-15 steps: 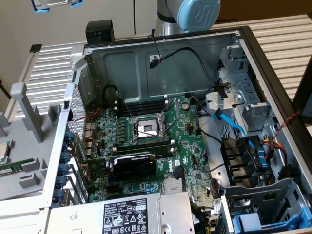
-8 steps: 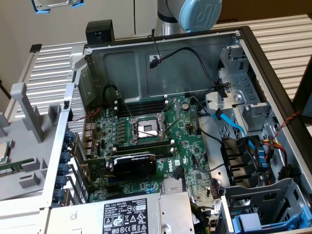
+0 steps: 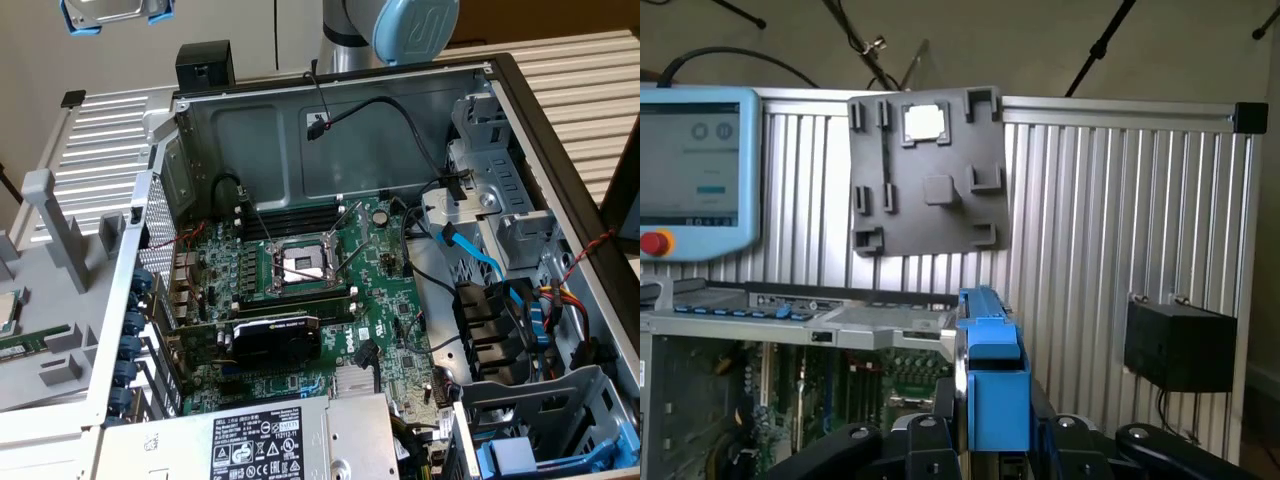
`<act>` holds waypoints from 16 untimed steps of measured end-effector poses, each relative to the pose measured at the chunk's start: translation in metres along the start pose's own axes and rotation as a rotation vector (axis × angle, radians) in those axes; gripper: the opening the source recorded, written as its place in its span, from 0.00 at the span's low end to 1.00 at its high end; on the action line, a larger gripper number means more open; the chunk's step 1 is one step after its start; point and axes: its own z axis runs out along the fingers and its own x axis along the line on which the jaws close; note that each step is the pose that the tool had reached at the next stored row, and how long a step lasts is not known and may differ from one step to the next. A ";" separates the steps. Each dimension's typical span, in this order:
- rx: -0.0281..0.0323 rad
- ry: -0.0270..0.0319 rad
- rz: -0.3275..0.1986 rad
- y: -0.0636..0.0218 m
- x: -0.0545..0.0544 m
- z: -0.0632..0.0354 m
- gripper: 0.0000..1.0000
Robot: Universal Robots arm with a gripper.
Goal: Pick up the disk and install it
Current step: 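Pick up the disk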
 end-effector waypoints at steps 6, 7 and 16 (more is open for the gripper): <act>-0.0002 0.0000 0.002 -0.0025 0.011 0.0001 0.37; -0.0003 0.0000 0.002 -0.0030 0.013 0.0002 0.37; -0.0003 -0.0011 0.005 -0.0064 0.031 0.0019 0.37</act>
